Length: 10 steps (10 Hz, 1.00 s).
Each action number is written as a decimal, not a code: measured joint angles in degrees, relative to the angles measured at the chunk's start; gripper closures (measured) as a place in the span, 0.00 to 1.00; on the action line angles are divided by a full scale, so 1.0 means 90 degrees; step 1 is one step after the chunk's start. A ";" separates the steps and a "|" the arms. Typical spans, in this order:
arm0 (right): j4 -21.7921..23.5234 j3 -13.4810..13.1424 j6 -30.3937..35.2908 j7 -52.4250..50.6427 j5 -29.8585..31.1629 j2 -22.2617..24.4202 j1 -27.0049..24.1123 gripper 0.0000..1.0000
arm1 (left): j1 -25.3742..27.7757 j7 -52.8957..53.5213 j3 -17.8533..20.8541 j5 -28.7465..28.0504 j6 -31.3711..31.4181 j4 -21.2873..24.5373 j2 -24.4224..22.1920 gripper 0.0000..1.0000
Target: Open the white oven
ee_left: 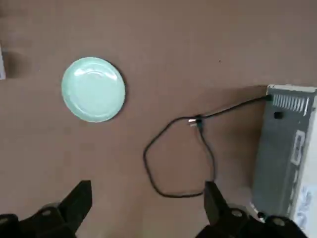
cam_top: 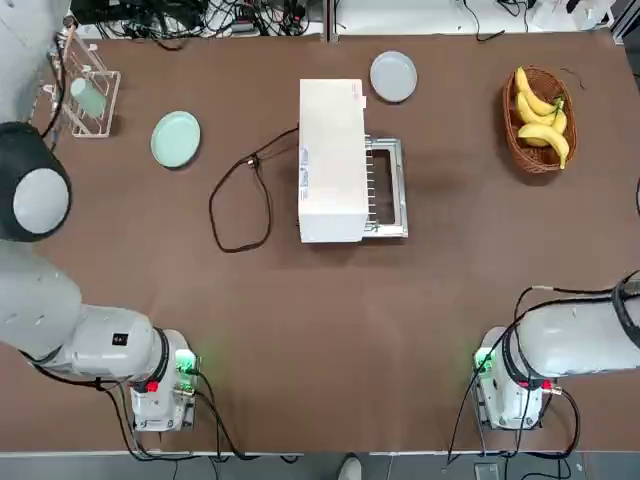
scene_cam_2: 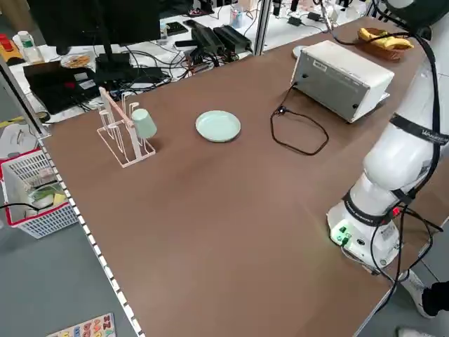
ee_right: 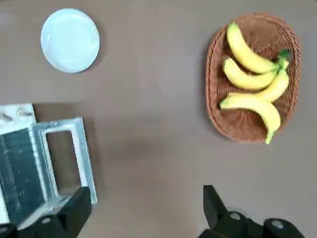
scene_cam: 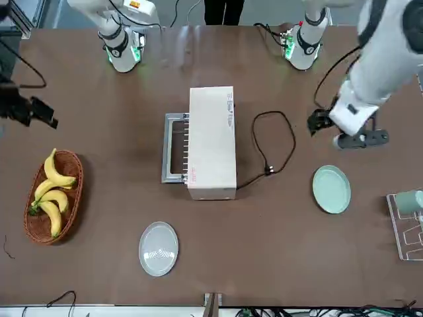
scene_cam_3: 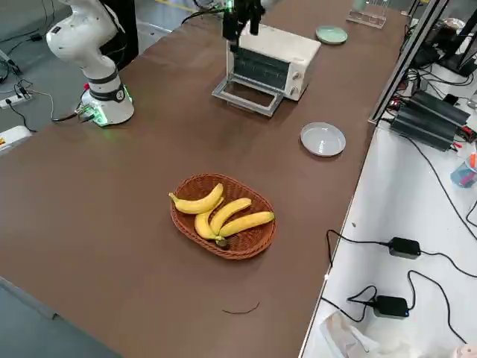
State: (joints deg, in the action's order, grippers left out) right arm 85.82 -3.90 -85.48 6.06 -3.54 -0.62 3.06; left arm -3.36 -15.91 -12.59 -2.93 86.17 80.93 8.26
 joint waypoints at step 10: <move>0.0069 -0.0048 -0.0025 0.0031 0.0025 0.0023 -0.0127 0.00 | 0.0555 0.1144 0.0181 0.0411 -0.0400 -0.0142 -0.0740 0.00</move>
